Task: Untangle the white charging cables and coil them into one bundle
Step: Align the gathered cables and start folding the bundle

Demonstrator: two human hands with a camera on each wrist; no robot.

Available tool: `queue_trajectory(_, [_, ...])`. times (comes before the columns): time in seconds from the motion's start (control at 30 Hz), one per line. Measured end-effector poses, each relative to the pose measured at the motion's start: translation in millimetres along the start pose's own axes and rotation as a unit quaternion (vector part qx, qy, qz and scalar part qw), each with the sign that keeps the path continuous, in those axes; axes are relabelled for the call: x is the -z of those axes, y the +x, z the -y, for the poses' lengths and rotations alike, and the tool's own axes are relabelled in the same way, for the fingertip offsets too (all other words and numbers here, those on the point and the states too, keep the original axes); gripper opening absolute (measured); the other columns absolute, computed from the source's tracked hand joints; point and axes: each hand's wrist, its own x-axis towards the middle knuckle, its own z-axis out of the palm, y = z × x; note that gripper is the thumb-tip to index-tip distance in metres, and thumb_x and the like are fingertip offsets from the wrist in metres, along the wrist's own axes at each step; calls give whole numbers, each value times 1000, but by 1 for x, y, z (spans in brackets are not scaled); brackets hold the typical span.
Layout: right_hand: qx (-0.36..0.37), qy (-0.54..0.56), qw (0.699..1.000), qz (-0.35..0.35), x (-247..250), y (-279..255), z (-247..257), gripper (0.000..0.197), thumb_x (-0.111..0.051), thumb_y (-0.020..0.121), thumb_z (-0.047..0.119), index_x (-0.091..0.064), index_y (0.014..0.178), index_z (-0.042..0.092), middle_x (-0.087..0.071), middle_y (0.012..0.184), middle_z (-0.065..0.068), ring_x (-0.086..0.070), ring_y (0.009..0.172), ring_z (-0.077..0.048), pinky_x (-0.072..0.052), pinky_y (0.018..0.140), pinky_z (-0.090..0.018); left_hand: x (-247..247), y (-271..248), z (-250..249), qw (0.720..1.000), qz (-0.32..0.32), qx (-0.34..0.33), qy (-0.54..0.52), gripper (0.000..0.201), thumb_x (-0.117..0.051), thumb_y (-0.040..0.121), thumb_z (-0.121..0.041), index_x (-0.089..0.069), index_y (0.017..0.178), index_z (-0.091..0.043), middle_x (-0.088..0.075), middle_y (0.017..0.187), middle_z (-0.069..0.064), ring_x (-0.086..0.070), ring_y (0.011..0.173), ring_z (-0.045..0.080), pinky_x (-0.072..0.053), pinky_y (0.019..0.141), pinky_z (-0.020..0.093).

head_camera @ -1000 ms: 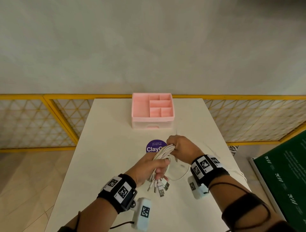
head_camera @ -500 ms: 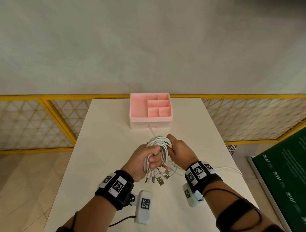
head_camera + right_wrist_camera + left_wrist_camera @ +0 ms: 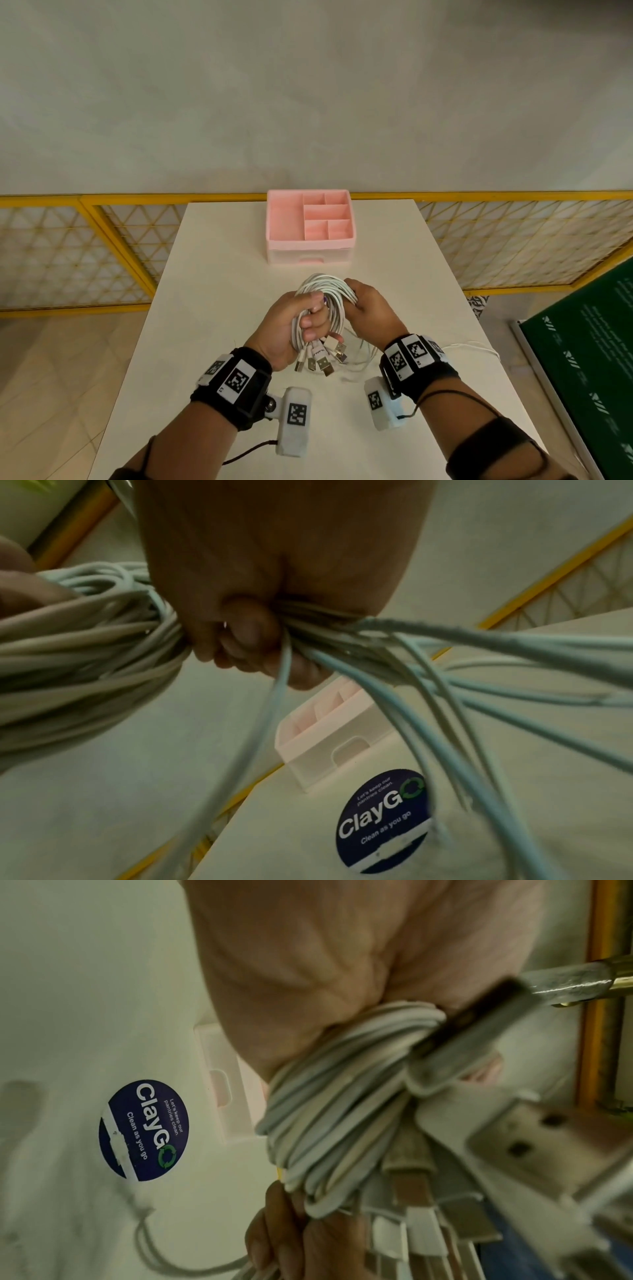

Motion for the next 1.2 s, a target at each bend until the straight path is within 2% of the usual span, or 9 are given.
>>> queue_trajectory(0.1, [-24, 72, 997, 30, 4, -6, 6, 24, -59, 88, 27, -68, 101, 9, -72, 82, -2, -63, 72, -10, -53, 70, -31, -1, -1, -4, 1000, 9, 6, -12, 26, -50, 94, -22, -41, 70, -13, -31, 51, -6, -31, 41, 9, -50, 78, 45])
queue_trajectory(0.2, [-24, 177, 980, 81, 8, -14, 17, 23, -50, 94, -8, -63, 90, 11, -61, 53, 16, -53, 48, 5, -39, 50, -7, -1, -3, -6, 999, 23, 9, -24, 26, -53, 92, -24, -42, 71, -14, -31, 50, -6, -31, 41, 8, -55, 75, 44])
queue_trajectory(0.3, [-68, 268, 957, 83, 7, -14, 16, 28, -47, 83, -2, -59, 70, 20, -38, 46, 14, -30, 40, -5, -22, 41, -21, -2, -1, -7, 999, 30, 14, -37, 27, -58, 89, -28, -42, 72, -15, -31, 51, -7, -31, 41, 8, -49, 78, 44])
queue_trajectory(0.4, [-123, 321, 936, 69, 4, -9, 10, 9, -43, 66, 9, -48, 67, 17, -26, 52, 1, -15, 51, -12, -8, 49, -28, -2, 0, -8, 998, 30, 13, -51, 26, -57, 89, -27, -42, 72, -15, -31, 51, -7, -31, 42, 8, -51, 77, 44])
queue_trajectory(0.63, [-97, 331, 938, 27, -3, -1, 18, 14, -50, 84, 14, -57, 90, 3, -37, 64, -14, -33, 52, -19, -30, 48, -27, -9, 5, -12, 991, 8, -3, -136, 26, -48, 94, -23, -41, 70, -16, -32, 50, -9, -33, 41, 6, -50, 76, 40])
queue_trajectory(0.77, [-55, 304, 951, -9, -15, -7, 20, 25, -43, 106, 20, -56, 94, 3, -44, 56, -1, -39, 47, -14, -38, 45, -22, -2, 7, -17, 984, -18, -16, -174, 29, -63, 89, -27, -45, 68, -17, -32, 51, -9, -31, 41, 5, -43, 72, 30])
queue_trajectory(1.0, [-96, 377, 921, -4, -25, -15, 19, 38, -44, 83, 23, -54, 108, -4, -43, 61, -10, -30, 49, -19, -17, 49, -32, -8, 5, -15, 982, -25, -25, -188, 27, -50, 93, -25, -41, 70, -16, -30, 50, -9, -31, 41, 4, -51, 64, 30])
queue_trajectory(1.1, [-135, 451, 882, -11, -32, -15, 17, 51, -45, 81, 31, -58, 119, -1, -54, 75, -10, -42, 54, -19, -20, 52, -32, -12, 4, -18, 979, -35, -27, -198, 26, -50, 92, -24, -40, 70, -15, -31, 49, -8, -32, 39, 5, -48, 53, 24])
queue_trajectory(1.2, [-141, 489, 861, -16, -34, -14, 17, 42, -47, 88, 34, -60, 112, 1, -50, 76, -13, -39, 57, -23, -26, 51, -32, -8, 6, -17, 977, -37, -32, -208, 27, -54, 92, -25, -41, 71, -15, -32, 49, -8, -32, 40, 4, -34, 65, 18])
